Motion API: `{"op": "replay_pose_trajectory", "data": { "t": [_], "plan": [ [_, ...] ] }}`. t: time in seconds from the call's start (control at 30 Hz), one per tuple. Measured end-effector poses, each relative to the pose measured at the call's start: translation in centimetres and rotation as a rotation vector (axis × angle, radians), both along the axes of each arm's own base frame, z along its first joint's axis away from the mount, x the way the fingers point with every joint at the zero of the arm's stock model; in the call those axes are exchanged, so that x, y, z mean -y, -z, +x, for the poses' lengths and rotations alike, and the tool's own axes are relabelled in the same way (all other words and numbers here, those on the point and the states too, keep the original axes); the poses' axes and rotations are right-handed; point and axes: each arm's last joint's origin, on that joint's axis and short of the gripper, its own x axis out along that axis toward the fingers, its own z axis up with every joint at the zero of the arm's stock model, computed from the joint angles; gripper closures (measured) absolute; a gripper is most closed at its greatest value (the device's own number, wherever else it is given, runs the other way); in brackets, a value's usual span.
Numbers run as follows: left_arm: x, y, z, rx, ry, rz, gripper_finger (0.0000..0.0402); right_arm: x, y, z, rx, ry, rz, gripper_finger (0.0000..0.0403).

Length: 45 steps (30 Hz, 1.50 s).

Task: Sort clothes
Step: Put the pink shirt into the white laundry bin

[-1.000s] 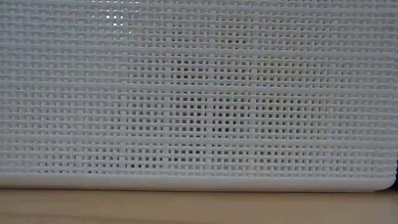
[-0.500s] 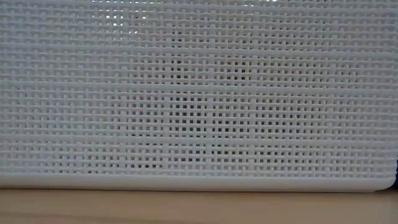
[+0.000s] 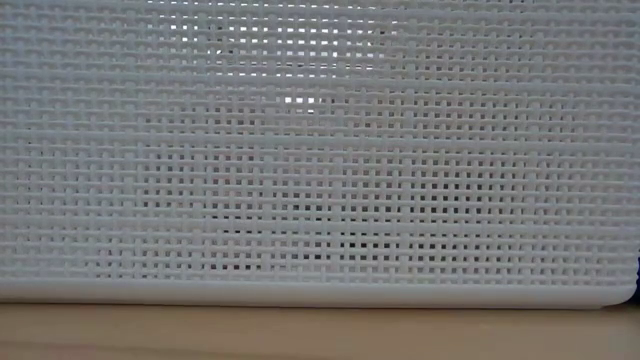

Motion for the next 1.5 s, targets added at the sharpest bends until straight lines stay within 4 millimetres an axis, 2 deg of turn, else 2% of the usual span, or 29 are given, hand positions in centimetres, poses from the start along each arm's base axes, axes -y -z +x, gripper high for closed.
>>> {"op": "replay_pose_trajectory", "data": {
  "t": [0.13, 0.33, 0.63, 0.73, 0.87, 1.03, 1.1, 1.17, 1.33, 1.37, 1.5],
  "plan": [
    [0.0, 0.0, 0.0, 0.0, 0.0, 0.0, 0.0208, 2.5, 0.5, -1.2, -0.106, 0.225, -0.04, 0.0158],
    [0.0, 0.0, 0.0, 0.0, 0.0, -0.001, 0.0208, 4.8, 0.6, -1.4, -0.106, 0.291, -0.034, 0.0139],
    [0.0, 0.0, 0.0, 0.0, 0.003, -0.003, 0.0208, 8.0, 0.8, -2.1, -0.073, 0.558, 0.024, 0.0139],
    [0.0, 0.0, 0.0, -0.001, 0.006, -0.003, 0.0208, 9.3, 2.1, -2.3, -0.122, 0.614, 0.036, 0.0139],
    [0.0, 0.0, 0.0, -0.001, 0.011, -0.008, 0.0208, 10.8, 4.9, -2.8, -0.238, 0.642, 0.154, 0.0139],
    [0.0, 0.0, 0.0, -0.002, 0.011, -0.023, 0.0208, 11.5, 8.1, -3.3, -0.372, 0.62, 0.218, 0.0144],
    [0.0, 0.0, 0.0, -0.002, 0.011, -0.022, 0.0208, 11.5, 8.7, -3.4, -0.396, 0.604, 0.249, 0.0164],
    [0.0, 0.0, 0.0, -0.002, 0.011, -0.022, 0.0208, 11.4, 9.0, -3.4, -0.401, 0.596, 0.263, 0.0206],
    [0.0, 0.0, 0.0, -0.002, 0.012, -0.022, 0.0208, 11.4, 8.3, -3.2, -0.375, 0.531, 0.257, 0.0372],
    [0.0, 0.0, 0.0, -0.002, 0.011, -0.022, 0.0208, 11.5, 8.0, -3.1, -0.355, 0.52, 0.249, 0.0386],
    [0.0, 0.0, 0.0, -0.004, 0.011, -0.022, 0.0208, 11.6, 5.4, -2.8, -0.246, 0.501, 0.234, 0.039]
  ]
}}
